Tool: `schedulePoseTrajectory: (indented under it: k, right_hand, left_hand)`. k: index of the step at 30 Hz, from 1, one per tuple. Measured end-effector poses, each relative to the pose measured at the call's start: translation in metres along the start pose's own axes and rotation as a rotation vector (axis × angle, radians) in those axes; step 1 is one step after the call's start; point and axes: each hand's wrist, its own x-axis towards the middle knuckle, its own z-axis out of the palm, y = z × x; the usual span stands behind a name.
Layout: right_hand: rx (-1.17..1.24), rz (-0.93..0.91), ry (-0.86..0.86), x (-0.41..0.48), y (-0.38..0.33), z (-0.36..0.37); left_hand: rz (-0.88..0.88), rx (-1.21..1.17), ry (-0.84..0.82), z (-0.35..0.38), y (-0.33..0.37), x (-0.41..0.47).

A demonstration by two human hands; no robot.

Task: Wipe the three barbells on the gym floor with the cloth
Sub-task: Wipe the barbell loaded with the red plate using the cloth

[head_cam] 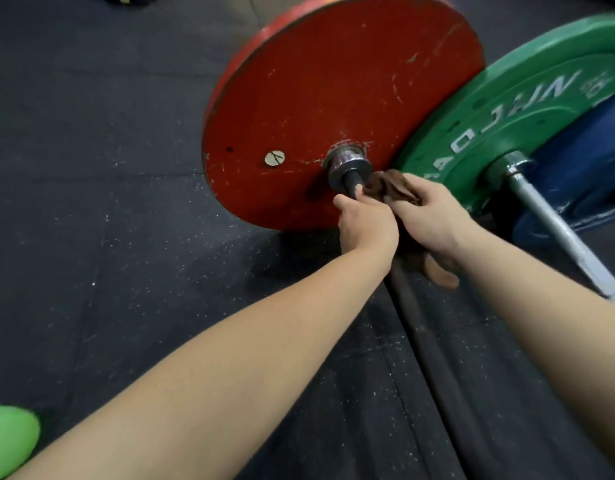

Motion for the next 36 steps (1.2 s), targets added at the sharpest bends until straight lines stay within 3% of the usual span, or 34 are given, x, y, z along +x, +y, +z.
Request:
schedulePoseTrajectory:
  k: [5,17,26,32,36]
  right_hand:
    - [0.432,0.218,-0.003,0.018,-0.003,0.013]
    - [0.165,0.072,0.009,0.040,-0.013,0.022]
    - [0.419,0.165,-0.053,0.011,0.002,0.020]
    - [0.194,0.064,0.094,0.038,-0.012,0.032]
    - [0.299,0.102,0.043,0.027,-0.006,0.030]
  left_hand:
    - [0.035,-0.041,-0.003,-0.001,-0.006,0.002]
    - [0.062,-0.144,0.026,0.001,-0.013,0.004]
    - [0.067,-0.138,0.040,0.001,-0.014,0.006]
    - [0.052,-0.078,0.027,-0.001,-0.013,0.005]
    - [0.055,-0.061,0.033,0.000,-0.012,0.006]
